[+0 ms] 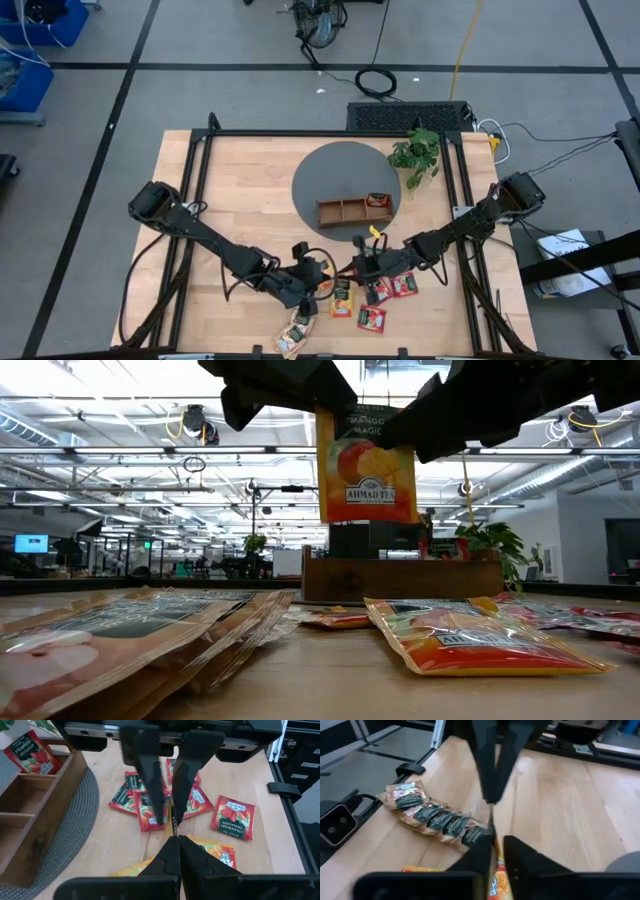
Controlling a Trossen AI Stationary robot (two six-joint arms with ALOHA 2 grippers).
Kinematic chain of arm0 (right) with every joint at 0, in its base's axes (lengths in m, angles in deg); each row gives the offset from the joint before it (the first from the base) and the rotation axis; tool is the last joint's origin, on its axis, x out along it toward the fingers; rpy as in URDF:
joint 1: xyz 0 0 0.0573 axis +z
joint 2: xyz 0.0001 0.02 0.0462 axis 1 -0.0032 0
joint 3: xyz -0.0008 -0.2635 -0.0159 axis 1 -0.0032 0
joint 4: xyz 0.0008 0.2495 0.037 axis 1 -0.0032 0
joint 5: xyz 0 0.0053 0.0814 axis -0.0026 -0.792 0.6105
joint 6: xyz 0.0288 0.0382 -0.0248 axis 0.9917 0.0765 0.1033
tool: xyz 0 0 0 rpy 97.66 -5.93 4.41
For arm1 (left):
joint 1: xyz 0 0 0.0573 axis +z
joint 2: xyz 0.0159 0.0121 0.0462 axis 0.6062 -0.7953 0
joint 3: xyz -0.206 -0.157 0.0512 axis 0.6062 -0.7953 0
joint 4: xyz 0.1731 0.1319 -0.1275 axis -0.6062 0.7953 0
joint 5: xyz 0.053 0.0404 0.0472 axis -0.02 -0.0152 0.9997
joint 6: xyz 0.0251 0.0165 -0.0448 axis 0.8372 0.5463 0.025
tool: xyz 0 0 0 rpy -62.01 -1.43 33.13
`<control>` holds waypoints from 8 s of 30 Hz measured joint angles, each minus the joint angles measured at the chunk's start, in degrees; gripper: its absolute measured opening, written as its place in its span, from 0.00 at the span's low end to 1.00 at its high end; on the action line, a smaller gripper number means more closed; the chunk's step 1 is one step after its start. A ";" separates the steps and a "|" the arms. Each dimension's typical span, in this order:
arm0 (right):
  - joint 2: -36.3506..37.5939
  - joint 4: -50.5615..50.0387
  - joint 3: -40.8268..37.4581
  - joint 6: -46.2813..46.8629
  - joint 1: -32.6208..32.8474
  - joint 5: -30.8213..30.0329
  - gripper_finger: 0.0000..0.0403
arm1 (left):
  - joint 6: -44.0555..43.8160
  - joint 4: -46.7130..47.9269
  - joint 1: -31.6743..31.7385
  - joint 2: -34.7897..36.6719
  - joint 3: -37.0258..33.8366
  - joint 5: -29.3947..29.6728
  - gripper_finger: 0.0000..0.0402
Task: Pick & Place Tea
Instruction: Put the orange tea bag into the middle section of the wooden organizer, then put the brown tea bag into the left section of the wooden organizer
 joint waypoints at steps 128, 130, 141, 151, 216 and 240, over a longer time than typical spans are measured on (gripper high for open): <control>27.32 -4.10 -18.72 -6.35 -22.81 28.79 0.28 | -7.73 -9.20 -14.87 0.60 -6.58 -2.85 0.28; 26.27 -3.25 -19.27 -6.48 -17.43 23.75 0.27 | -9.72 -5.78 -16.74 -1.45 -2.46 -2.07 0.28; 19.55 15.09 -25.85 -2.94 -1.18 13.53 0.26 | -21.37 4.04 -18.66 -14.25 11.31 -10.96 0.28; 18.62 17.20 -25.92 -3.72 -0.35 13.31 0.26 | -33.14 7.93 -21.20 -14.28 11.52 -11.99 0.28; 7.23 28.32 -23.64 0.48 -0.33 12.25 0.26 | -21.21 9.92 -12.13 -18.21 4.33 -14.52 0.28; -17.18 17.33 -0.74 21.91 -12.04 22.30 0.26 | -15.48 8.50 -12.44 -18.29 4.22 -10.66 0.28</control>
